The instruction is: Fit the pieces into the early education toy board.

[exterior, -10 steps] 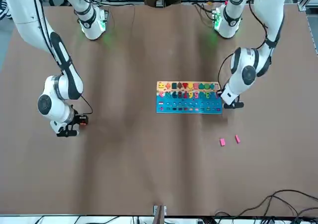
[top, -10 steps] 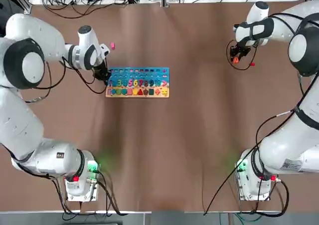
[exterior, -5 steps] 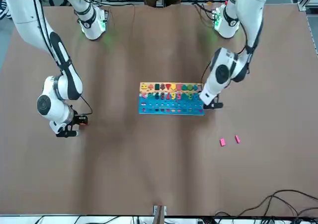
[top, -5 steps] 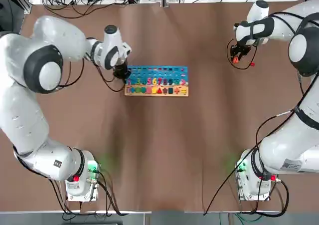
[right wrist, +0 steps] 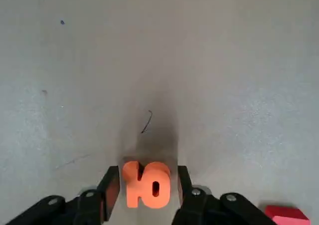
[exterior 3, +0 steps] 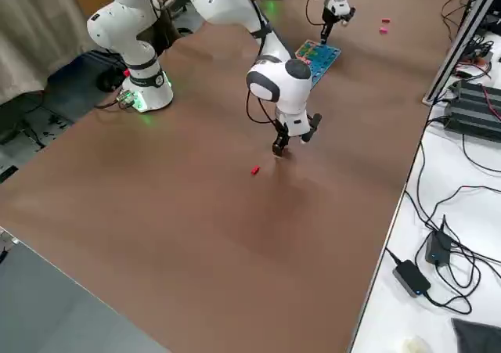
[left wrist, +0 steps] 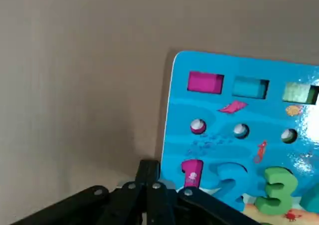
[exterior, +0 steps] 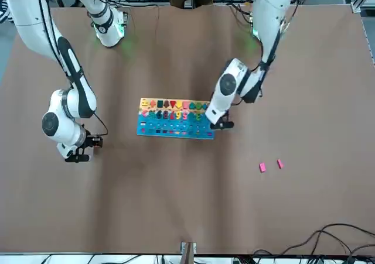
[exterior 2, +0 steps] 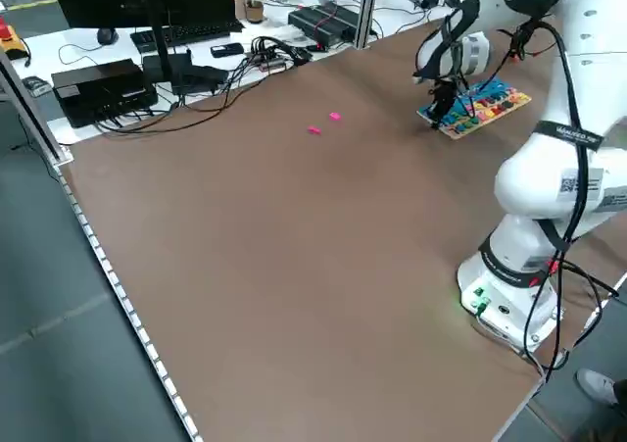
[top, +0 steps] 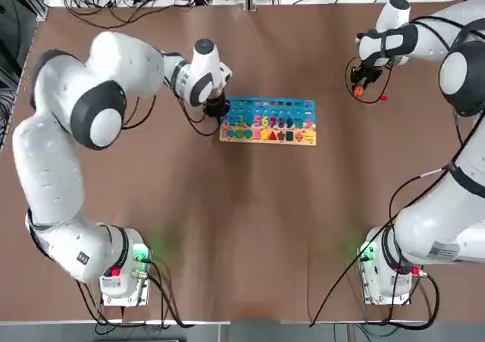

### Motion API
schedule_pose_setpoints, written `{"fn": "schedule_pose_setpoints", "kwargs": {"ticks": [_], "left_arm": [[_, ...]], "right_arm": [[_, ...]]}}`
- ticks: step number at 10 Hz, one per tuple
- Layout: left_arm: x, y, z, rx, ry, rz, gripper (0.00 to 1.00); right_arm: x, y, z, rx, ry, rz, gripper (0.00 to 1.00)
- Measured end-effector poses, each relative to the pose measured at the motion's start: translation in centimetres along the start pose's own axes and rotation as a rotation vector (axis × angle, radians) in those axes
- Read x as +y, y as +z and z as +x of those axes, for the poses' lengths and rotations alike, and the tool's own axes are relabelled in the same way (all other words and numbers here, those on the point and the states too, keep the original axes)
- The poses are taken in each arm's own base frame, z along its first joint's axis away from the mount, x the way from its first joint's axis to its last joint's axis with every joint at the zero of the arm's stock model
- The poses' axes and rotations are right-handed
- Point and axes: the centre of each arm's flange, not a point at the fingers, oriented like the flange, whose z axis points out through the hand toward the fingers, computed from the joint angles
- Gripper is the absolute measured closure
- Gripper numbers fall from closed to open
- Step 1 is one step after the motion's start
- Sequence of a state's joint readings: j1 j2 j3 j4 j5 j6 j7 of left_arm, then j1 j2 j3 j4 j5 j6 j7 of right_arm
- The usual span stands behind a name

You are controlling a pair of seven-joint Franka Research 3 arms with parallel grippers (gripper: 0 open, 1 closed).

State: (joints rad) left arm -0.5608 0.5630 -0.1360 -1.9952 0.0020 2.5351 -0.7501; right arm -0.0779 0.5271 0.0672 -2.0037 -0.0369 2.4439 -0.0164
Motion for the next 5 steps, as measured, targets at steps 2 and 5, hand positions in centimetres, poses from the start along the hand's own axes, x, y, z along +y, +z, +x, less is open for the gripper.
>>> {"fn": "schedule_pose_setpoints", "kwargs": {"ticks": [2,5], "left_arm": [[2.9,0.2,-0.8,0.010,-0.014,-0.014,0.99],[5.1,0.3,-1.4,0.016,-0.020,-0.026,0.99]], "right_arm": [[0.0,0.0,0.0,0.000,0.000,0.000,0.46],[0.1,0.0,0.0,-0.001,0.001,0.000,0.47]]}}
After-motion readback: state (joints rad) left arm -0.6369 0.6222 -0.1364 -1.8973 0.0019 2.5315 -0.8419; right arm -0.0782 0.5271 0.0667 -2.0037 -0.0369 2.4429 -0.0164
